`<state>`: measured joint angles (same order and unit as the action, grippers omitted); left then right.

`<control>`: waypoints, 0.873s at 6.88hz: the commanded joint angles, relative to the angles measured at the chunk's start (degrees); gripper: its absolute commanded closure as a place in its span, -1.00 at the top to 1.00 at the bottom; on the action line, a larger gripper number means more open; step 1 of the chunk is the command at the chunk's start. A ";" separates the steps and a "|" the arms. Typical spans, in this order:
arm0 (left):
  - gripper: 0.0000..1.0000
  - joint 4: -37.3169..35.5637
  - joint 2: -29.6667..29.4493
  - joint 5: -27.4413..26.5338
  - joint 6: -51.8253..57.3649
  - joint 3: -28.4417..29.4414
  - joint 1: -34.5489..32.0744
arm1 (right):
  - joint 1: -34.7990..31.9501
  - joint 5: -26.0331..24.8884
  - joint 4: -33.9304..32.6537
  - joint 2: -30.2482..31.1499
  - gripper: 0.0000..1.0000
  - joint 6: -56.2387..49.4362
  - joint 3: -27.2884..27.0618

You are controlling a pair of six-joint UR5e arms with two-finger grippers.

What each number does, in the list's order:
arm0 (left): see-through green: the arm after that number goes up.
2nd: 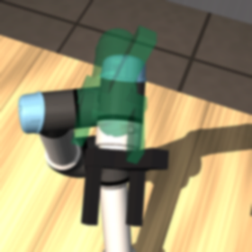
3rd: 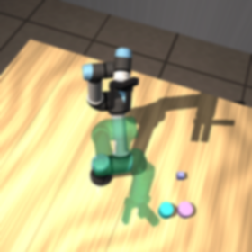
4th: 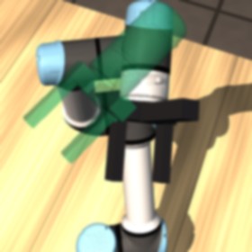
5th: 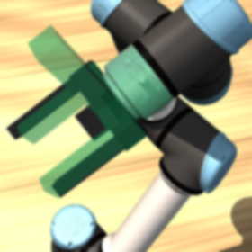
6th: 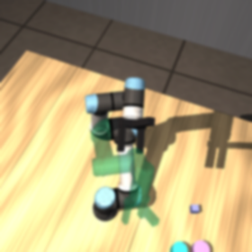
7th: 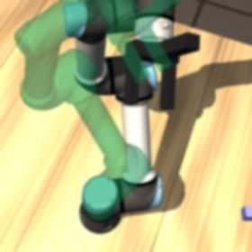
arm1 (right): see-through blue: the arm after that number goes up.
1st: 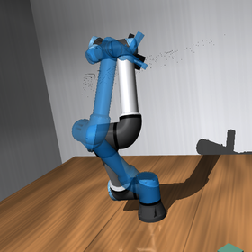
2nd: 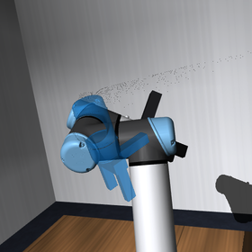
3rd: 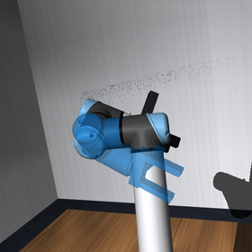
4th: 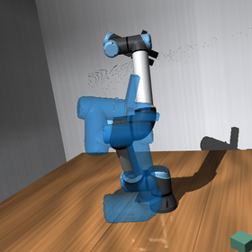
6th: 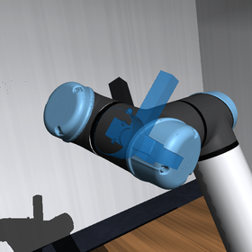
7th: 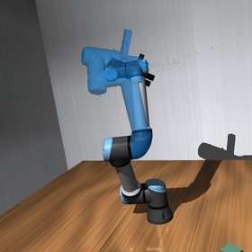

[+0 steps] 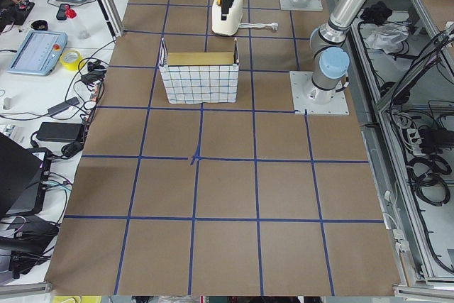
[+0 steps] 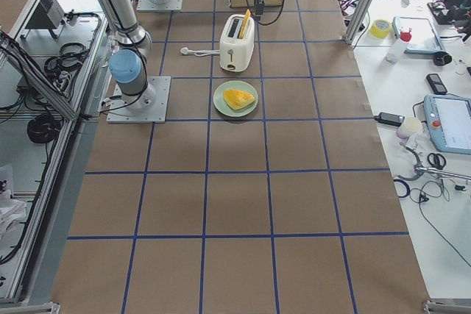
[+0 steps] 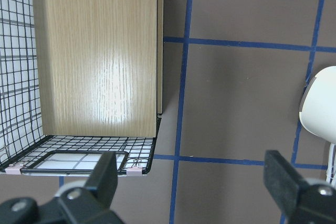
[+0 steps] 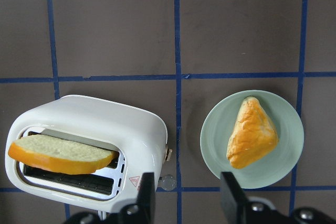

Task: Press toaster with right arm
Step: 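Move the right gripper down toward the toaster's side lever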

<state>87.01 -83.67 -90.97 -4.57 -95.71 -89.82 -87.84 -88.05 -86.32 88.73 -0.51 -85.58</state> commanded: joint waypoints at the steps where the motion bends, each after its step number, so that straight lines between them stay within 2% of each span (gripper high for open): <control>1: 1.00 0.00 0.00 -0.09 0.00 0.00 0.00 | 0.47 3.99 -0.25 -0.05 -1.00 2.18 -3.09; 2: 1.00 0.00 0.00 0.00 0.00 0.00 0.00 | 0.56 7.24 -0.43 -0.05 -1.00 2.36 -4.32; 3: 1.00 0.00 0.00 0.00 0.00 0.00 0.00 | 0.56 7.54 -0.34 -0.14 -1.00 2.18 -6.34; 5: 1.00 0.00 0.00 0.00 0.00 0.00 0.00 | 1.87 16.12 -0.52 -0.14 -1.00 0.18 -10.21; 6: 1.00 0.00 0.00 0.00 0.00 0.00 0.00 | 5.45 17.46 0.44 -0.23 -1.00 -8.19 -12.75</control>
<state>87.01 -83.67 -90.97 -4.57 -95.71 -89.82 -85.47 -73.34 -86.63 88.60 -1.94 -95.66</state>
